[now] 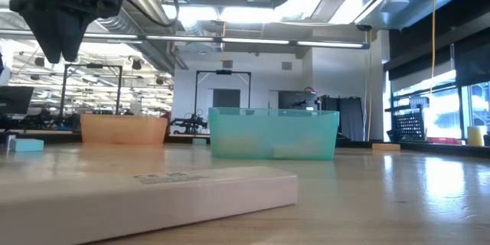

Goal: Sort & place blocks by color
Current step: Put the brown block into the light orange bin

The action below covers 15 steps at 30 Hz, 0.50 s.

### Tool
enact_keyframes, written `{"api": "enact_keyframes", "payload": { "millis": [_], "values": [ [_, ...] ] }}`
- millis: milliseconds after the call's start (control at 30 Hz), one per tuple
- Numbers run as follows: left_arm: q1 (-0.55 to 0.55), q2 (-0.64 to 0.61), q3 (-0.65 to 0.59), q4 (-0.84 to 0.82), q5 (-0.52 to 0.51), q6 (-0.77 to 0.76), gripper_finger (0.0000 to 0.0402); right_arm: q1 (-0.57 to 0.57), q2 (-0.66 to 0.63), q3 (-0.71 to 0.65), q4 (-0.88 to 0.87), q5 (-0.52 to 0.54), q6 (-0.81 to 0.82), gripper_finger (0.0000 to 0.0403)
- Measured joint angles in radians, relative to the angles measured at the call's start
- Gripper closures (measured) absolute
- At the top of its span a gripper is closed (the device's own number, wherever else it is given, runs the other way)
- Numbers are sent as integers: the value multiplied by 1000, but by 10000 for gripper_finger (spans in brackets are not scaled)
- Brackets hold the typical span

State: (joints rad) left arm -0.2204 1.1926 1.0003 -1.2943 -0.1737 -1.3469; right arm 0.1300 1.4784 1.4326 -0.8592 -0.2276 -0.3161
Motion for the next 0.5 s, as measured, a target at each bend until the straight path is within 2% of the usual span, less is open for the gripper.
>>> {"api": "enact_keyframes", "payload": {
  "millis": [133,500],
  "values": [
    [-20,-4,0,-4,-3,23,208,91,96,0,94,34,48,199],
    [-83,-4,0,-4,-23,84,208,233,304,0,412,10,258,199]
  ]
}}
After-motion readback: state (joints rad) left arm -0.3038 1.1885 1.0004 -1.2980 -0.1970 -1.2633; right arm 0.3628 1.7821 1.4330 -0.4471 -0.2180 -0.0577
